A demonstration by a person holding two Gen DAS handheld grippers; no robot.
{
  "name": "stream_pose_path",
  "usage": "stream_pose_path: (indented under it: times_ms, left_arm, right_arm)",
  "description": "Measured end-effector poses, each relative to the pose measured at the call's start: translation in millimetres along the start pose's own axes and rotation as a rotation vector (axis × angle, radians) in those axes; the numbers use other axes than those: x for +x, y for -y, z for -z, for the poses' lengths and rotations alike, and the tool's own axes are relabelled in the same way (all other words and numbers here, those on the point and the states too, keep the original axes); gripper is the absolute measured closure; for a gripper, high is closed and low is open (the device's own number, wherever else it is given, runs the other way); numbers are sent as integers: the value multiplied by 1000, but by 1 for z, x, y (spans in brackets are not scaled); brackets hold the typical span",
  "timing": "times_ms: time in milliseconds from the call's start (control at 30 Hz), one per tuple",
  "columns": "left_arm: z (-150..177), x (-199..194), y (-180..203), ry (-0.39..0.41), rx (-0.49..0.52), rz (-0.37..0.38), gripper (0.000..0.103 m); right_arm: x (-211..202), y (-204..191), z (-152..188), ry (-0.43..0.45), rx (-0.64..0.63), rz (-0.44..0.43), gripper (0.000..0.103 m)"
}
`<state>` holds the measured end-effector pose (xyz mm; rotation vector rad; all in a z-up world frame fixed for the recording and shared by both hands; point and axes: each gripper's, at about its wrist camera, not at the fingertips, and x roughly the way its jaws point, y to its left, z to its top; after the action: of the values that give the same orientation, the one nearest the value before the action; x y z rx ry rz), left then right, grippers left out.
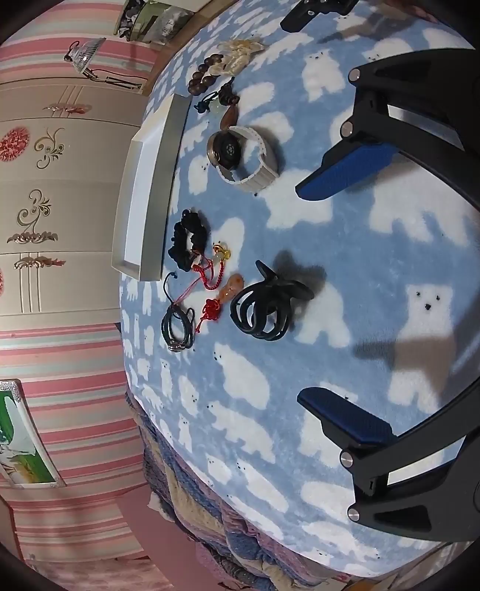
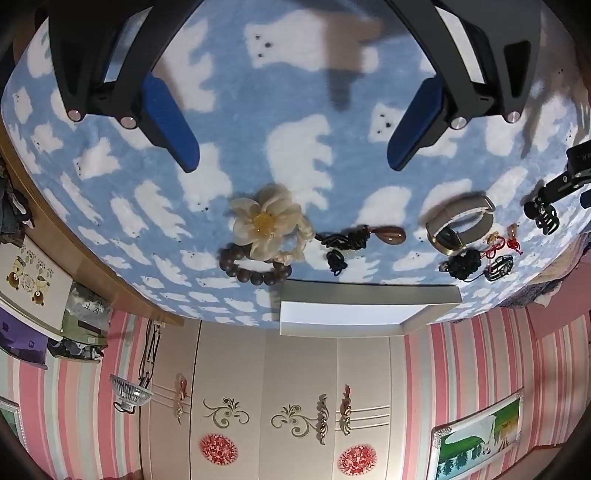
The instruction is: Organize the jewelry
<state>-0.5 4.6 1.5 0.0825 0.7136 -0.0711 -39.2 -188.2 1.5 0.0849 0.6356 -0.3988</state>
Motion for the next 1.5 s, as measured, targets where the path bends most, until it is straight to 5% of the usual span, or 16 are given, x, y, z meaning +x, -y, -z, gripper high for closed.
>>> stream_pose_path:
  times_ms: [1500]
  left_arm:
    - [2, -1, 2, 13, -4, 8, 3]
  right_arm:
    - [3, 1, 1, -12, 17, -16, 2]
